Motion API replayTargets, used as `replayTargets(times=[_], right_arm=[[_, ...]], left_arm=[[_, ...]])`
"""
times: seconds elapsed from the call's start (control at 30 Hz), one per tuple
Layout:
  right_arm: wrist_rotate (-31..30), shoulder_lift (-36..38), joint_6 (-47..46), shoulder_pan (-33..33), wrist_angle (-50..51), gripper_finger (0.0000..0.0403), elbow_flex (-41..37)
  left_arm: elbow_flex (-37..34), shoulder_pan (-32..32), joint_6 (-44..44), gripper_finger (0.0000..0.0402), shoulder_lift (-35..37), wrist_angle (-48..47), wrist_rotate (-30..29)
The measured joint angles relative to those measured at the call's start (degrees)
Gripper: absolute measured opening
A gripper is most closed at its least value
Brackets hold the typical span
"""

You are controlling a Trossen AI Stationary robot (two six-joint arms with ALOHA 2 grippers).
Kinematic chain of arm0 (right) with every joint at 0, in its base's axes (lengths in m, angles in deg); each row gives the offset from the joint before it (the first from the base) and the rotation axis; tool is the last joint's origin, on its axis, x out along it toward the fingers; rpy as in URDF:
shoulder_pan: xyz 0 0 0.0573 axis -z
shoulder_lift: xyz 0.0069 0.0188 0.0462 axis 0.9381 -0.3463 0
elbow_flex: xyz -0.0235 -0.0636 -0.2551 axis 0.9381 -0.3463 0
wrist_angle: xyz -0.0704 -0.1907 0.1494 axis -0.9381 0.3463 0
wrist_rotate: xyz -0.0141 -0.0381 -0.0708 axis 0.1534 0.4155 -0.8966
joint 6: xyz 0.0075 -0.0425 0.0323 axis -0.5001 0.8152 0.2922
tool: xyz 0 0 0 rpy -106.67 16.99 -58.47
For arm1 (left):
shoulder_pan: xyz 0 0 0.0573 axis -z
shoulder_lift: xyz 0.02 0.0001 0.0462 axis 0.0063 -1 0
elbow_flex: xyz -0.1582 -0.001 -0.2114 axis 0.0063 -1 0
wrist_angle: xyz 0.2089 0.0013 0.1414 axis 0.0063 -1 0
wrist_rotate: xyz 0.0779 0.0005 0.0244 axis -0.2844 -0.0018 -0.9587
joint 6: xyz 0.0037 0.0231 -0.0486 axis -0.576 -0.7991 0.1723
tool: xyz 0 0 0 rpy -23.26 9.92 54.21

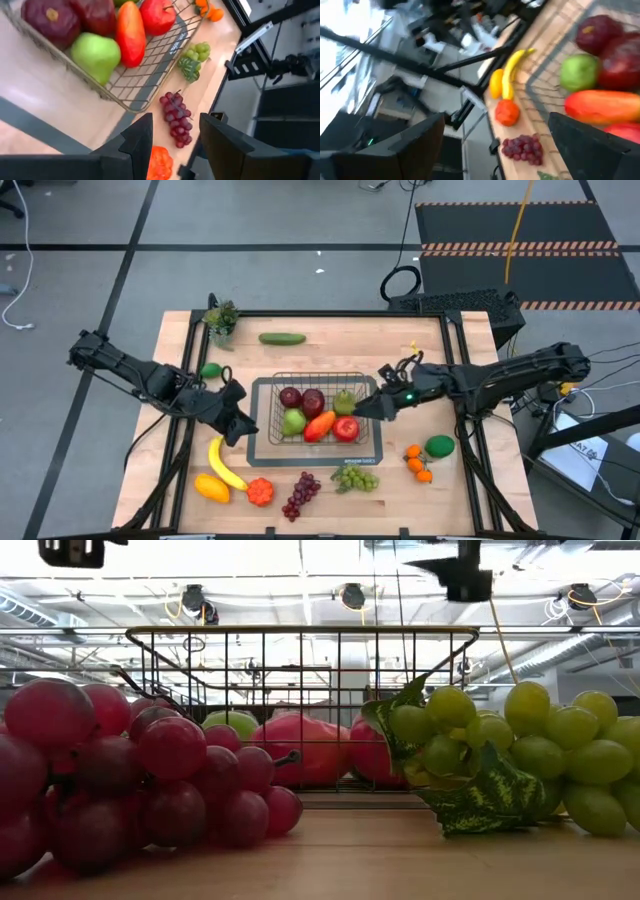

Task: Build produce basket
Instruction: Put the mango into the gold wire basket

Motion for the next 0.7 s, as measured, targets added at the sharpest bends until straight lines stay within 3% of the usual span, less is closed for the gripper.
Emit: replayTargets(times=[0.37, 0.6, 0.7], right_arm=[[1.49, 5.89, 13.44, 1.47, 6.78, 0.0351, 0.00], [1.60, 8.05, 16.26, 2.69, 13.33, 0.0351, -0.02], [1.56, 8.66, 17.43, 3.31, 16.94, 0.0351, -0.02]], left_arm=[[-0.02, 7.39, 3.99, 0.0163, -3.22, 1.81, -0.13], [0.13, 13.55, 4.86, 0.0157, -10.64, 0.58, 14.01], [0.15, 16.13, 1.95, 0.0139, -14.43, -2.29, 17.35]])
